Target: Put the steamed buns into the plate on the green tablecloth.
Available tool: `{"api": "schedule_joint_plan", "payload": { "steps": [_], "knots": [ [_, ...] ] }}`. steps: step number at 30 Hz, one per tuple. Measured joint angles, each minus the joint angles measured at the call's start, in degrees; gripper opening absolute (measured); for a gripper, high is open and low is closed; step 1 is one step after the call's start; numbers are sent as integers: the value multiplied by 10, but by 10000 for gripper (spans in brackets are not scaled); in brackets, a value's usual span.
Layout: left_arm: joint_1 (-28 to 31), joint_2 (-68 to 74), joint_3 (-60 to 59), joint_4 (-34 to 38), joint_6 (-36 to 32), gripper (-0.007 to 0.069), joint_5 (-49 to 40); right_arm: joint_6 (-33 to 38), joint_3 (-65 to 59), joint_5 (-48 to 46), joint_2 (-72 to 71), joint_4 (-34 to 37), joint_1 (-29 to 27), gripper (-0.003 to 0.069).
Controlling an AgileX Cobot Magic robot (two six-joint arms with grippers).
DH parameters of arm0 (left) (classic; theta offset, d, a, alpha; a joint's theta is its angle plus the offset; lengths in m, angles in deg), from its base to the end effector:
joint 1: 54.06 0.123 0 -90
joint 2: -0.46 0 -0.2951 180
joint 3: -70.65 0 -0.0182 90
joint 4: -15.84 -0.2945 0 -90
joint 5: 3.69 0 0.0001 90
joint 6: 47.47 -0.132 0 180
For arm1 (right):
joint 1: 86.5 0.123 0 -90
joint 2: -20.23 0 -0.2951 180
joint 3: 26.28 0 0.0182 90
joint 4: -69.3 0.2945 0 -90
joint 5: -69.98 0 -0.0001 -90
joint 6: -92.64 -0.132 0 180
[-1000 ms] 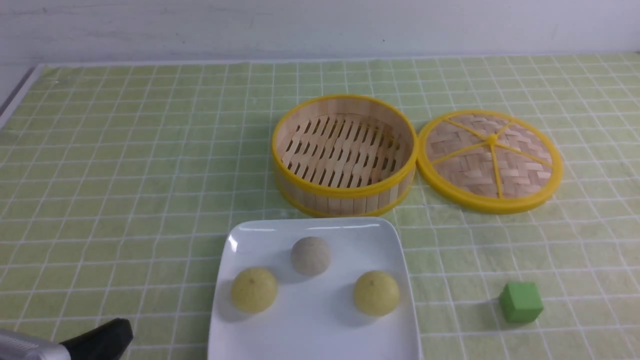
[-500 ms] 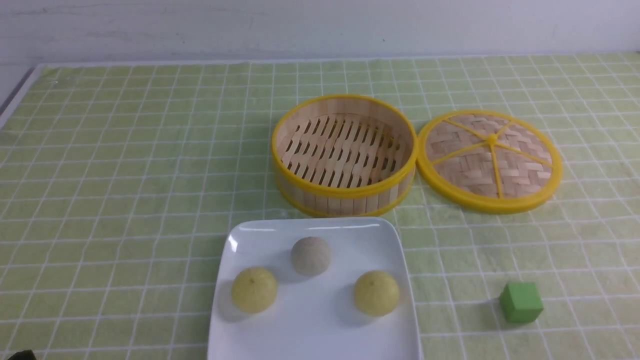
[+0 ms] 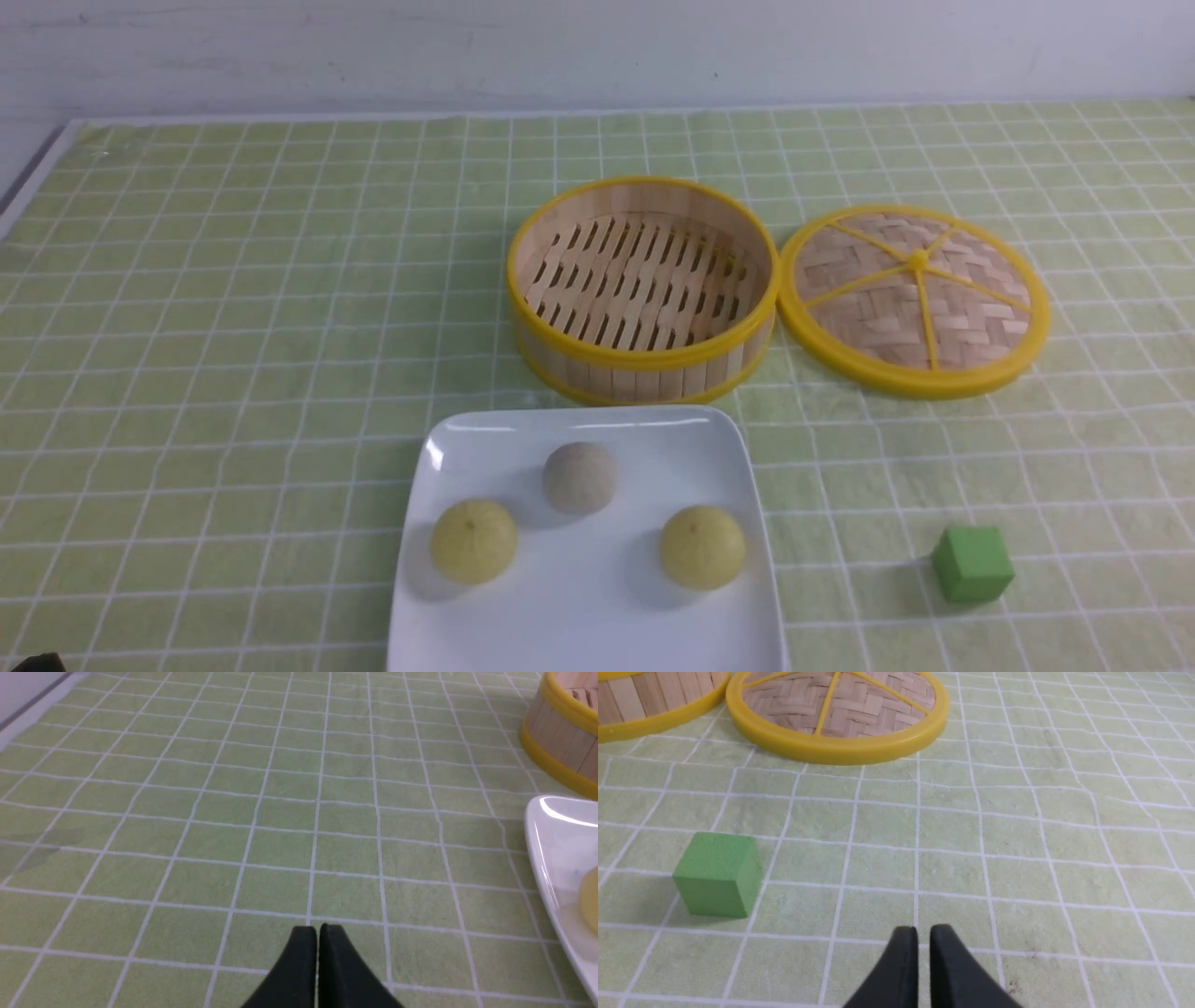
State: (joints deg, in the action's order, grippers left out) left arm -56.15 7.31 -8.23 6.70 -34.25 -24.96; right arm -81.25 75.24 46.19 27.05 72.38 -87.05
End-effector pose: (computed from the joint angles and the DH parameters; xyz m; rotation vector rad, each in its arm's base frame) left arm 0.1257 0.0030 0.1602 -0.0822 1.8610 -0.0283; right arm 0.1237 0.0017 0.1571 -0.0602 1.9025 -0.0248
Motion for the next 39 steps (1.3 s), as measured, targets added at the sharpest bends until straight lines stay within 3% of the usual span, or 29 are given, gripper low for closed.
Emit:
{"api": "schedule_joint_plan", "payload": {
  "steps": [39],
  "knots": [
    [0,0,0,-19,0,67,-2,1,0,0,0,0,0,108]
  ]
}}
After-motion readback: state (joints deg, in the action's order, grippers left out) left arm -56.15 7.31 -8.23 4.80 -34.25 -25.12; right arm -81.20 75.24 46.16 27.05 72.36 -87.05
